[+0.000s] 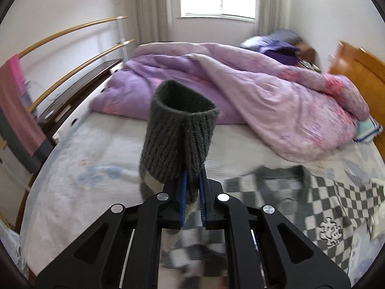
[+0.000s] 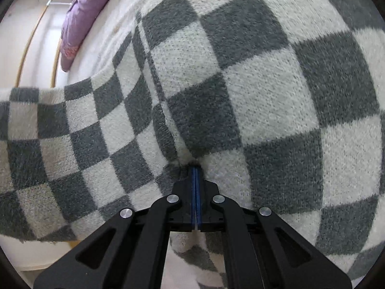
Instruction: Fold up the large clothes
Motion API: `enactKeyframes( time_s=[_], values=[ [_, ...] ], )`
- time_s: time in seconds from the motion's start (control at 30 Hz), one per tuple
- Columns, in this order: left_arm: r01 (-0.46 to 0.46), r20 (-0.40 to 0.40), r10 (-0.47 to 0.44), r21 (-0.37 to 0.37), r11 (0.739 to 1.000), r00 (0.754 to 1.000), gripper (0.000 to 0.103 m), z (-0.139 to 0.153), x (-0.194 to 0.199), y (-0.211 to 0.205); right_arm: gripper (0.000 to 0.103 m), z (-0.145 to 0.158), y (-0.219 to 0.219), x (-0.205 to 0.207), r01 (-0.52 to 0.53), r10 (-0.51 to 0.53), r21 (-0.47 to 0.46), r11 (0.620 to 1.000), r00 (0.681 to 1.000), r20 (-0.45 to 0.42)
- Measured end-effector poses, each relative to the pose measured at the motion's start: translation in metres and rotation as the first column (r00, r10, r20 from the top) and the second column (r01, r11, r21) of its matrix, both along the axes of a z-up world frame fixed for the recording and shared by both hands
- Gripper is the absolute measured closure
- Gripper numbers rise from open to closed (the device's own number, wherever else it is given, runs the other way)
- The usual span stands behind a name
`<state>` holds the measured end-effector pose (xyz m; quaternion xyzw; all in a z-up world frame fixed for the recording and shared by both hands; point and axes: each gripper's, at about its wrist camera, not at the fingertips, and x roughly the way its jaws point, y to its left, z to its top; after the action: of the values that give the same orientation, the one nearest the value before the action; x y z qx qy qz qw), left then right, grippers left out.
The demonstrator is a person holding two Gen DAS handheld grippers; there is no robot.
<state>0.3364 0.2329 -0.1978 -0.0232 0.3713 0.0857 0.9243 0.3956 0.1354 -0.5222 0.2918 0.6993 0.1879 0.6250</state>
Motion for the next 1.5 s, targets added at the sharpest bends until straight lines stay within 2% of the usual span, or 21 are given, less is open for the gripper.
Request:
enactKeyframes(
  time_s=[0.1,0.23,0.37,0.43,0.57,0.67,0.7,0.73,0.77,0.83,0.9,0.93,0.97,1.07,1.13,1.23,1.3,1.33,1.4,1.47,1.5],
  values=[
    [0.065,-0.015,-0.065,0.022,0.998,0.998,0.094,-0.008,0.011,-0.061,0.103,0.013,-0.035,0.001,0.064,-0.064,0.035,0.997,0.998,0.007],
    [0.181,-0.061,-0.177,0.068,0.981,0.982,0.094,-0.040,0.024,-0.150,0.102,0.030,-0.127,-0.020,0.214,-0.216,0.061,0.975,0.976,0.017],
    [0.257,-0.121,-0.250,0.040,0.966,0.961,0.094,-0.082,0.032,-0.217,0.102,0.028,-0.227,-0.068,0.335,-0.337,-0.052,0.941,0.941,-0.020],
    [0.285,-0.158,-0.278,0.025,0.958,0.947,0.094,-0.116,0.040,-0.255,0.102,0.031,-0.270,-0.096,0.394,-0.397,-0.085,0.915,0.917,-0.026],
    [0.345,-0.293,-0.324,0.022,0.938,0.900,0.094,-0.192,0.048,-0.313,0.102,0.040,-0.336,-0.132,0.484,-0.502,-0.244,0.840,0.865,-0.014],
    [0.355,-0.405,-0.324,0.001,0.935,0.855,0.093,-0.239,0.045,-0.334,0.102,0.040,-0.372,-0.149,0.551,-0.578,-0.260,0.793,0.816,-0.035],
    [0.354,-0.445,-0.326,-0.021,0.935,0.834,0.087,-0.248,0.044,-0.336,0.102,0.042,-0.379,-0.146,0.560,-0.587,-0.257,0.788,0.808,-0.039],
    [0.357,-0.468,-0.333,-0.040,0.933,0.818,0.077,-0.252,0.041,-0.333,0.098,0.043,-0.384,-0.144,0.560,-0.590,-0.273,0.782,0.806,-0.038],
    [0.367,-0.480,-0.355,-0.071,0.927,0.802,0.074,-0.253,0.039,-0.333,0.091,0.045,-0.388,-0.140,0.554,-0.592,-0.310,0.773,0.805,-0.038],
    [0.376,-0.453,-0.380,-0.104,0.921,0.807,0.045,-0.239,0.027,-0.325,0.081,0.050,-0.395,-0.133,0.560,-0.598,-0.336,0.758,0.801,-0.014],
    [0.383,-0.419,-0.398,-0.124,0.915,0.816,0.040,-0.221,0.018,-0.313,0.068,0.074,-0.393,-0.120,0.558,-0.583,-0.328,0.762,0.812,0.024],
    [0.385,-0.408,-0.409,-0.145,0.911,0.816,0.040,-0.211,0.015,-0.305,0.047,0.084,-0.378,-0.106,0.547,-0.567,-0.340,0.765,0.823,0.049],
    [0.378,-0.402,-0.408,-0.154,0.913,0.820,0.040,-0.201,0.013,-0.293,0.038,0.094,-0.370,-0.091,0.538,-0.545,-0.358,0.763,0.833,0.091],
    [0.338,-0.382,-0.361,-0.128,0.932,0.851,0.040,-0.179,0.014,-0.259,0.039,0.110,-0.342,-0.062,0.464,-0.421,-0.352,0.813,0.886,0.196],
    [0.291,-0.364,-0.310,-0.109,0.951,0.878,0.040,-0.171,0.019,-0.228,0.041,0.119,-0.315,-0.038,0.412,-0.329,-0.364,0.835,0.905,0.270],
    [0.230,-0.348,-0.223,-0.023,0.973,0.911,0.040,-0.174,0.023,-0.183,0.054,0.122,-0.279,-0.017,0.293,-0.170,-0.381,0.877,0.931,0.324],
    [0.180,-0.385,-0.166,0.000,0.984,0.908,0.043,-0.185,0.024,-0.150,0.066,0.114,-0.249,-0.003,0.197,-0.063,-0.389,0.900,0.941,0.333],
    [0.150,-0.401,-0.136,0.004,0.989,0.906,0.051,-0.192,0.024,-0.133,0.072,0.104,-0.233,0.006,0.143,-0.010,-0.397,0.907,0.947,0.320],
    [0.085,-0.431,-0.086,-0.022,0.996,0.898,0.064,-0.212,0.022,-0.101,0.075,0.085,-0.208,0.017,0.064,0.080,-0.423,0.904,0.946,0.313],
    [0.019,-0.481,-0.055,-0.080,0.997,0.875,0.080,-0.241,0.020,-0.073,0.080,0.047,-0.193,0.020,-0.017,0.159,-0.502,0.865,0.957,0.242],
    [-0.016,-0.535,-0.033,-0.087,0.996,0.844,0.091,-0.264,0.018,-0.059,0.080,0.025,-0.187,0.022,-0.054,0.185,-0.532,0.845,0.963,0.196]
  ],
)
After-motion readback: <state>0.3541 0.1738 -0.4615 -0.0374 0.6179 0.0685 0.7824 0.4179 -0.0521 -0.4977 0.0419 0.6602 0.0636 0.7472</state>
